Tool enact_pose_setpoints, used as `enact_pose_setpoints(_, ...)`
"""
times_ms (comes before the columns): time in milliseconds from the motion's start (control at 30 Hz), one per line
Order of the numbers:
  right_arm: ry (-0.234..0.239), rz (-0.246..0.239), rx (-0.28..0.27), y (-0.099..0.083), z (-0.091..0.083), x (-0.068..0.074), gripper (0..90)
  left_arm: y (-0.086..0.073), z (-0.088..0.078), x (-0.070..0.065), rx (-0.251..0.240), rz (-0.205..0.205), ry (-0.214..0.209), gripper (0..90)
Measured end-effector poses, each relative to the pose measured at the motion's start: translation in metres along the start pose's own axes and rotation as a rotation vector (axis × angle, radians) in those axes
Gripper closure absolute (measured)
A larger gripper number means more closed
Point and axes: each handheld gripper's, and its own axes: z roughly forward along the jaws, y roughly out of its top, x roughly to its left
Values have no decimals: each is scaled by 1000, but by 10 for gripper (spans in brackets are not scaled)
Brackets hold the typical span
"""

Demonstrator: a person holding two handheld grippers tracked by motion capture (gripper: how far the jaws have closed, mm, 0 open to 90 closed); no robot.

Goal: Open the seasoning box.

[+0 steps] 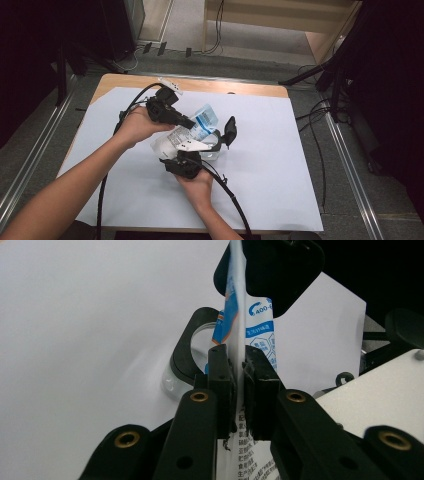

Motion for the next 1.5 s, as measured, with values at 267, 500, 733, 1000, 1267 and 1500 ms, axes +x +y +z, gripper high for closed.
enact_pose_setpoints(267,10,0,1,5,-1,-1,589,5,2,0,1,0,9,871)
enact_pose_setpoints(500,26,19,0,5,1,-1,592,5,5,1,10,-4,15,867)
enact_pose_setpoints(733,39,34,-3,5,2,0,598,6,8,2,23,-15,5,865)
enact_pose_setpoints(1000,50,48,-12,7,2,0,601,7,10,2,24,-30,2,860)
enact_pose_setpoints(1267,67,56,-19,8,3,1,603,9,11,2,32,-38,6,860)
enact_pose_setpoints(1500,74,66,-21,8,3,1,608,8,12,2,36,-39,2,834)
